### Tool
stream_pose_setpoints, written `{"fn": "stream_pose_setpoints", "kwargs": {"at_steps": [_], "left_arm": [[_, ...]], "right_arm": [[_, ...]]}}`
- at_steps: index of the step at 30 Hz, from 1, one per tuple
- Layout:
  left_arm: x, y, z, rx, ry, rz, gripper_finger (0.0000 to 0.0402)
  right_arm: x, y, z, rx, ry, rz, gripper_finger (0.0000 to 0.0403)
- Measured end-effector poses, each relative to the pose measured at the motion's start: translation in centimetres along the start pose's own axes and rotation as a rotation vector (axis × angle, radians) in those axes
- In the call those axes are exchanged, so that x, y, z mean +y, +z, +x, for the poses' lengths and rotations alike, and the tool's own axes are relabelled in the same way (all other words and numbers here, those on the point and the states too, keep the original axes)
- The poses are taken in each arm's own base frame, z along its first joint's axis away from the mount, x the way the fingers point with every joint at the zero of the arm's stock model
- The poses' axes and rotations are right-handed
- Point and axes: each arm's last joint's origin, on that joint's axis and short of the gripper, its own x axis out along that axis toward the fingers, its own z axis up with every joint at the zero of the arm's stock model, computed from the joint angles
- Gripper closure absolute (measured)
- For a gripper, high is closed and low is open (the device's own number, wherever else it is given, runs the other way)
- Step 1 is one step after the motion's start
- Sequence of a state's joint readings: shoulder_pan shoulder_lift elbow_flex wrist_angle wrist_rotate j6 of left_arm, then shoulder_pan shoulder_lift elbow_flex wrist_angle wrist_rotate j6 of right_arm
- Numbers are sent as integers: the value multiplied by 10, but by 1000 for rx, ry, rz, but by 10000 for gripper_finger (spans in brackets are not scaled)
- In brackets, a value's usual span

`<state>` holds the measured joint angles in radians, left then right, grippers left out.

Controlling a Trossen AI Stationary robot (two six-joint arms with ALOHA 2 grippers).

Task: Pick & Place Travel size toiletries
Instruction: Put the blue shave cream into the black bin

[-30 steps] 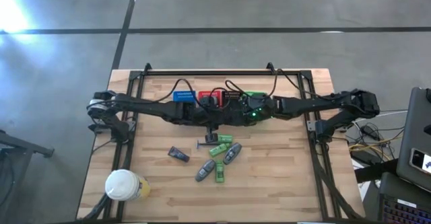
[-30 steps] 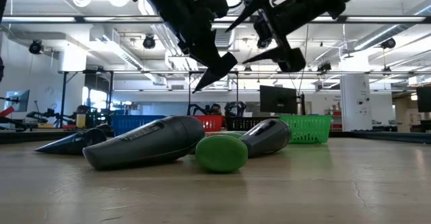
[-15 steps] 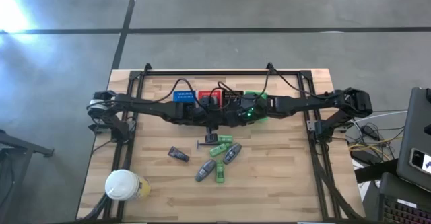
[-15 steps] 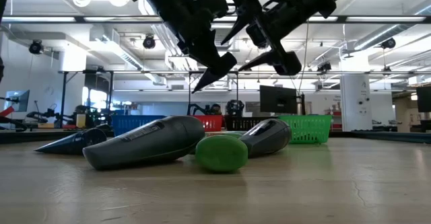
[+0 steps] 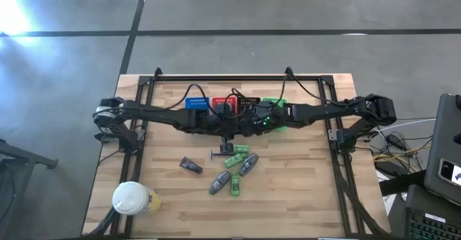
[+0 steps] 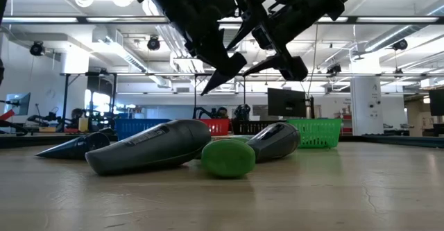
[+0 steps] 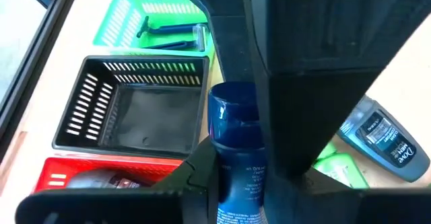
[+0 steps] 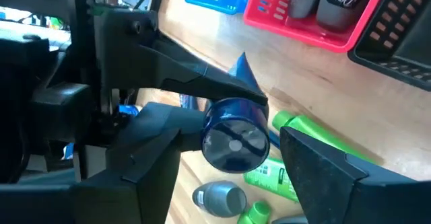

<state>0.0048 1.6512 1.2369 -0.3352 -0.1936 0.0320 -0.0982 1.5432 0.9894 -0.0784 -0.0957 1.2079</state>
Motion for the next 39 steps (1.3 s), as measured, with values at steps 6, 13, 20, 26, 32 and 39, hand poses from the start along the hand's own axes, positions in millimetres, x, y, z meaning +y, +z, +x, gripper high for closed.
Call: {"fn": "stream_pose_setpoints", "kwargs": {"at_steps": [6,13,20,26,32,39], "left_arm": [[-1,2,0,-22,-8,-5,321],[-2,3,-1,-33,-9,-5,321],[-3,3,-1,-30,-11,-2,321],[-5,3,-2,-29,14,-14,304],[0,4,-16,-15,119,-28,234],[7,-2,-36,48,223,-44,168]], "right_arm": [[-1,1,-1,-15,-16,7,177],[-1,1,-1,-12,-15,11,215],[-1,1,-1,-9,-16,-2,278],[-2,1,-1,-6,-22,-21,282],[-16,0,-4,15,-150,-42,282],[-18,19,-20,-109,-194,-67,282]]}}
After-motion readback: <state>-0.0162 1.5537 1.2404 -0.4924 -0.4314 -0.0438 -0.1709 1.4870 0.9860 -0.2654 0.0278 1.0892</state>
